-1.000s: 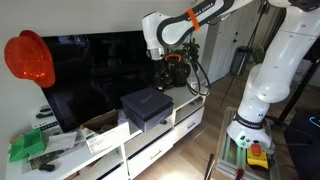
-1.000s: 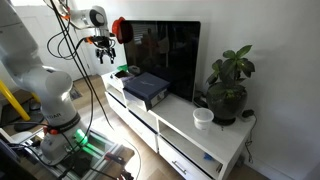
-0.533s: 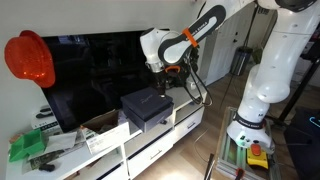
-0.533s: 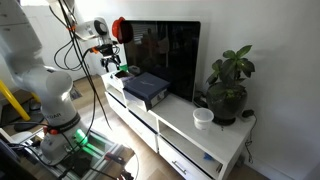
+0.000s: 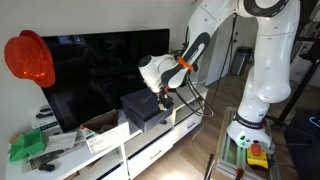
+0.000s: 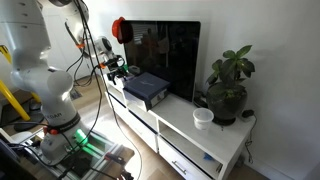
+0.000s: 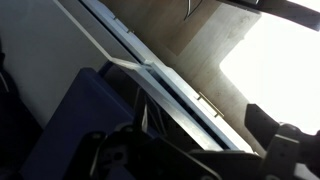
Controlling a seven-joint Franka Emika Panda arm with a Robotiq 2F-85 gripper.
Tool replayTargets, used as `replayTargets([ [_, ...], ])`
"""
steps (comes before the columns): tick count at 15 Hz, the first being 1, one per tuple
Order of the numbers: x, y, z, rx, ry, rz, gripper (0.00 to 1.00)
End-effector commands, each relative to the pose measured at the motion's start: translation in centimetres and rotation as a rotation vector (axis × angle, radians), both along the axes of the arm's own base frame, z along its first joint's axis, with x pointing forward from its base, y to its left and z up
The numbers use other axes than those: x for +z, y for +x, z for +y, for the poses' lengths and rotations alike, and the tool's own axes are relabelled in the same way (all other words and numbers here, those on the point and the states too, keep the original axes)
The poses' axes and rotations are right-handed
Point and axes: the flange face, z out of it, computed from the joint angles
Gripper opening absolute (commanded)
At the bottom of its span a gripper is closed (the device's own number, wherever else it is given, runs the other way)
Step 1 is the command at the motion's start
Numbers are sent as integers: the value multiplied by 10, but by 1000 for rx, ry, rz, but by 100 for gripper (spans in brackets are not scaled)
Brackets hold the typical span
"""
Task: Remove the shoe box lid and put it to the tight side of the shoe box, remove the sunglasses from the shoe box and put them on the shoe box lid
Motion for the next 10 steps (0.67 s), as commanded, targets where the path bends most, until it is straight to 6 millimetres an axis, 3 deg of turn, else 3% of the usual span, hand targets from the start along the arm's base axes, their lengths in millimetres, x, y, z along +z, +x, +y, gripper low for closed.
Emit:
replayTargets([
  [1,-24,7,-4,68,-52,-46,100],
  [10,-57,25,-18,176,-9,-158,100],
])
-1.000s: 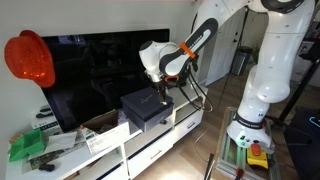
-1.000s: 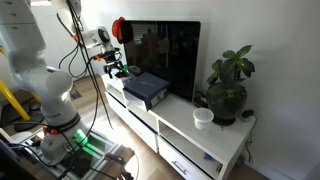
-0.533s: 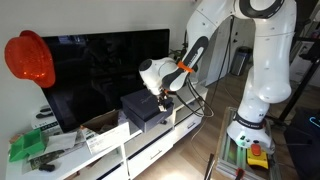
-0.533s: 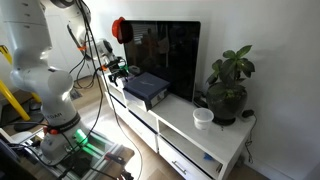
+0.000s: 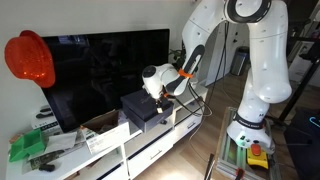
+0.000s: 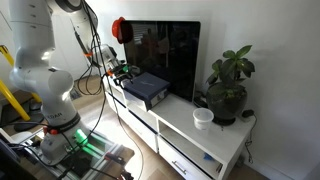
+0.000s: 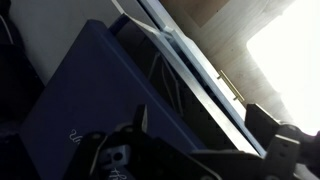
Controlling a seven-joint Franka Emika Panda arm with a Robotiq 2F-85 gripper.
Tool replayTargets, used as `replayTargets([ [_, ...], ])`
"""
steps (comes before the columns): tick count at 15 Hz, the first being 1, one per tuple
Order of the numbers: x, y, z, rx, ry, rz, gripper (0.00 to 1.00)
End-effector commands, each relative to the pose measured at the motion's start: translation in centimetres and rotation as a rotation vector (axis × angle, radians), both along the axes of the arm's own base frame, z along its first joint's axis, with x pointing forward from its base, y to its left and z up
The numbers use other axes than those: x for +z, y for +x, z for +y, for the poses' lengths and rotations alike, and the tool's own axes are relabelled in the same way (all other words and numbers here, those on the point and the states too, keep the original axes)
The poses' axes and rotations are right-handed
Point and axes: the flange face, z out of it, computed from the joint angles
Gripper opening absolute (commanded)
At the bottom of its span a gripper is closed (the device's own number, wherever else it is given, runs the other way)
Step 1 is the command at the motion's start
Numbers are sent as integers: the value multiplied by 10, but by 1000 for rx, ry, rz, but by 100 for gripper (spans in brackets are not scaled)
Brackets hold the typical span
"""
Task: Remove the shoe box lid and put it to the tight side of the shoe box, remove the sunglasses from the shoe box and put them on the shoe box lid
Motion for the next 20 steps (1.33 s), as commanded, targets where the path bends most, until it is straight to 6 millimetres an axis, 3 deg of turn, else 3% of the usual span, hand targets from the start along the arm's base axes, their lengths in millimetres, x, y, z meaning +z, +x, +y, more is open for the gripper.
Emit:
replayTargets([
  [1,-11,9,-1,17,29,-58,100],
  [8,-25,21,-6,52,92,-133,100],
  [15,-42,21,-7,72,108,-143,99],
  [20,-45,25,-6,78,115,-181,83],
])
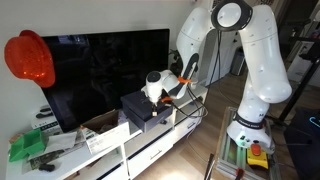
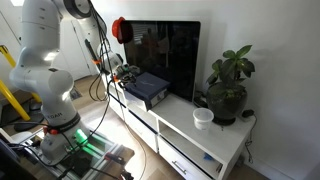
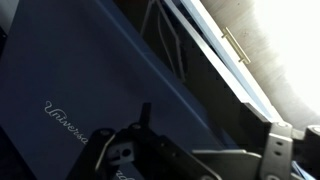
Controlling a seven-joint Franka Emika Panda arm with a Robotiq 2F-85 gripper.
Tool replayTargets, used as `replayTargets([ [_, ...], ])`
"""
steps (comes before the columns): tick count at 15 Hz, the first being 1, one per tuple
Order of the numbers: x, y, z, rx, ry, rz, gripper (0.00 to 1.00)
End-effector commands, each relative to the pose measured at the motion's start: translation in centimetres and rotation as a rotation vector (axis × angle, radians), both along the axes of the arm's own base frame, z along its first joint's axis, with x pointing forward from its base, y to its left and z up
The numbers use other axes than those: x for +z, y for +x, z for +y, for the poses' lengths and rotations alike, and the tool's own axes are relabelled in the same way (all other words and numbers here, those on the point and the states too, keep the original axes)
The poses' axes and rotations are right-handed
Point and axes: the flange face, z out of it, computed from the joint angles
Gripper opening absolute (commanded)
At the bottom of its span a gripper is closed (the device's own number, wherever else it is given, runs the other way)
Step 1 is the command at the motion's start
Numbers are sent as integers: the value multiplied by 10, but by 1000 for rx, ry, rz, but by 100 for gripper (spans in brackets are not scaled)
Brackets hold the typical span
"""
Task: Remove the shoe box lid and put it to the tight side of the shoe box, remove the sunglasses from the shoe box and put them on the shoe box lid
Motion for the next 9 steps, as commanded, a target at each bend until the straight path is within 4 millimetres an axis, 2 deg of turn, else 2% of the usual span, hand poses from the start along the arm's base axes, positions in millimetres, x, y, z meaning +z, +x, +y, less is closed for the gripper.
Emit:
replayTargets([
  [1,-4,5,3,9,1,-47,85],
  [5,-7,8,2,8,-1,-69,71],
  [6,-8,8,2,4,1,-71,71],
  [7,-9,8,3,2,4,-71,79],
  [8,-11,7,3,5,7,-70,92],
  [9,-12,6,4,14,12,-68,95],
])
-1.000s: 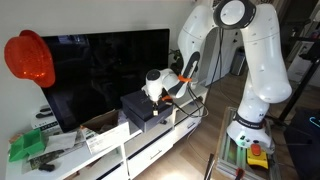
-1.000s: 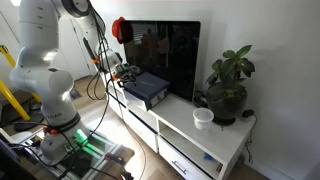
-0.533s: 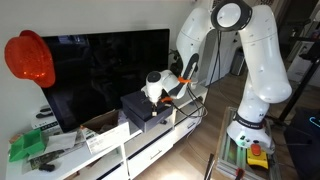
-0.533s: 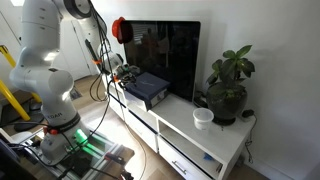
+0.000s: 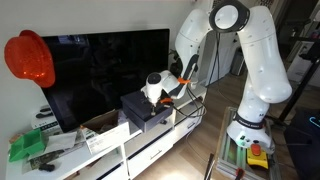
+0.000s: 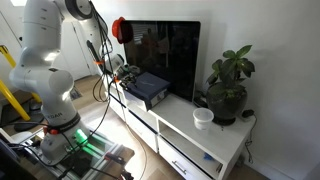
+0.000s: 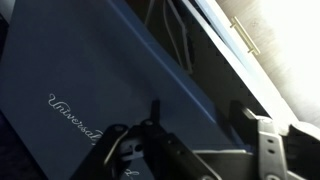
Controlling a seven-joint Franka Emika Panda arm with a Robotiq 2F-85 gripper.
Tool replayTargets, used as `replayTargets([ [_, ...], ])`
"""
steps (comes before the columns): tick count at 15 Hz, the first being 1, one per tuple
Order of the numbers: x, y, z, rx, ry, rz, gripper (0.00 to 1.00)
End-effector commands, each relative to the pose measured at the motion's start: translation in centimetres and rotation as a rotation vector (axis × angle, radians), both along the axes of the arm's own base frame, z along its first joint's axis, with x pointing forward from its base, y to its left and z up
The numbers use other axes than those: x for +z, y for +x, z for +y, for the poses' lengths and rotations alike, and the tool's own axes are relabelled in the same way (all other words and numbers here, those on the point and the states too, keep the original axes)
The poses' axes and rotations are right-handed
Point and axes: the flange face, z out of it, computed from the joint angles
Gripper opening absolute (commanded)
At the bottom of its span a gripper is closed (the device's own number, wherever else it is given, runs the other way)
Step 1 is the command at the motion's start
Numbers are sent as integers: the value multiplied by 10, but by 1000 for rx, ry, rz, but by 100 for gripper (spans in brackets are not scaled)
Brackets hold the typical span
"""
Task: Remove the shoe box lid and put it to the tight side of the shoe box, remove the sunglasses from the shoe box and put them on the shoe box lid
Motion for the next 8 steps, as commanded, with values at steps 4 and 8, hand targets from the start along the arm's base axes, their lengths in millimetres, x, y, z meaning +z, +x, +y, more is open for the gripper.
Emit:
replayTargets([
  [4,-8,0,8,51,36,-40,100],
  [8,-8,1,7,56,48,-57,66],
])
